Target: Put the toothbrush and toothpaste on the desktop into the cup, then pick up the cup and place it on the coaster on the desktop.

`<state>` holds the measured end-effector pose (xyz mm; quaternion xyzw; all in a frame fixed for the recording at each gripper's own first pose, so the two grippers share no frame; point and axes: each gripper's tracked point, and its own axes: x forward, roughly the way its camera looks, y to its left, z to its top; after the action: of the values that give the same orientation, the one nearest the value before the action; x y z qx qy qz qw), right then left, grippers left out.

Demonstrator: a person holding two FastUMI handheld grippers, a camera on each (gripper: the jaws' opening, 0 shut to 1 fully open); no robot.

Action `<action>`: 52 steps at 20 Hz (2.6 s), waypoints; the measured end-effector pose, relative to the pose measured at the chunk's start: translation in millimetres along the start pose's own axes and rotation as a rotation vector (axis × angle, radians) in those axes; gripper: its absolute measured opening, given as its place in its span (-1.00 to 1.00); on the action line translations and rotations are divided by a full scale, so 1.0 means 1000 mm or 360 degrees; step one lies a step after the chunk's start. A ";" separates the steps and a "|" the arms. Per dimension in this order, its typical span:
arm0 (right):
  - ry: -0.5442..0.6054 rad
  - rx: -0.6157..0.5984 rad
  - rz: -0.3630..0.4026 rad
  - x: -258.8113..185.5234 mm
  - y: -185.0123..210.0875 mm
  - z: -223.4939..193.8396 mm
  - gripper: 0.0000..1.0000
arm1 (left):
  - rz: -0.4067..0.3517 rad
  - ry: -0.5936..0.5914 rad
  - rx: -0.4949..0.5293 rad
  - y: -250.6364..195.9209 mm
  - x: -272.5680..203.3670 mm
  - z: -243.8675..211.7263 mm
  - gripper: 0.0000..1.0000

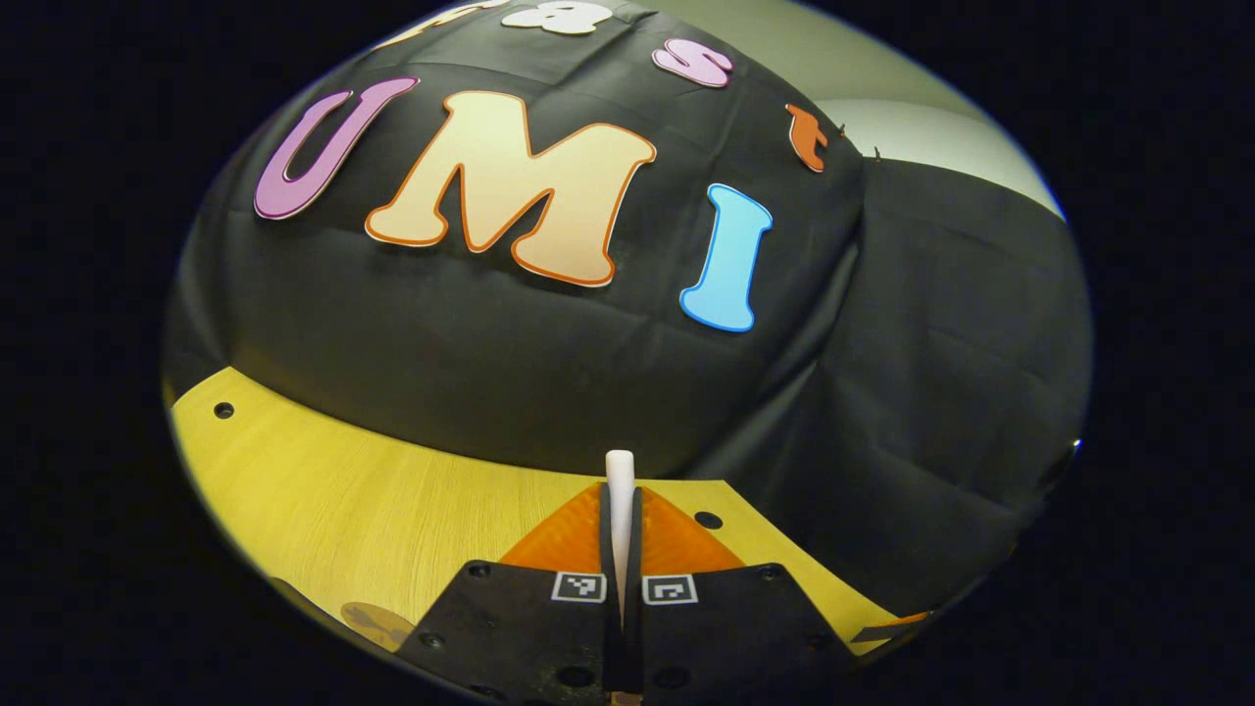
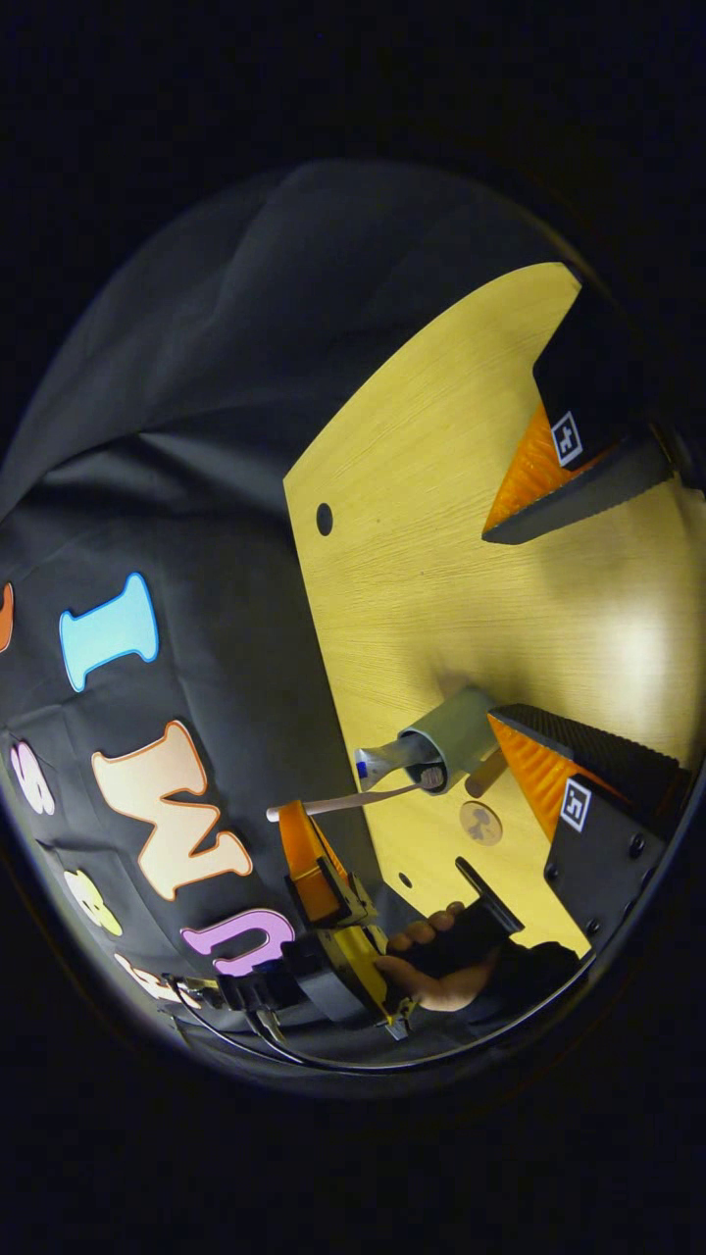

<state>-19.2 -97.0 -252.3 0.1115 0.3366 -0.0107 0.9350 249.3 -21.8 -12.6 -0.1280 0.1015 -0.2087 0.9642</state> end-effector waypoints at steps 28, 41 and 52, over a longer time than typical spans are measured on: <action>0.0411 -0.0035 0.0253 0.030 0.093 -0.003 0.97 | 0.0061 0.0308 0.0206 0.010 -0.096 -0.050 0.87; 0.0848 -0.0306 0.0238 0.081 0.146 -0.029 0.98 | 0.0444 0.0207 0.0306 0.121 -0.192 -0.017 0.89; 0.1150 -0.0294 0.0042 0.134 0.140 -0.062 0.98 | 0.0669 0.0121 0.0270 0.183 -0.252 0.000 0.89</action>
<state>59.1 60.2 -354.9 0.0276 0.6429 0.0716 0.7621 93.6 247.6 -29.4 -0.0145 0.1441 -0.0157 0.9893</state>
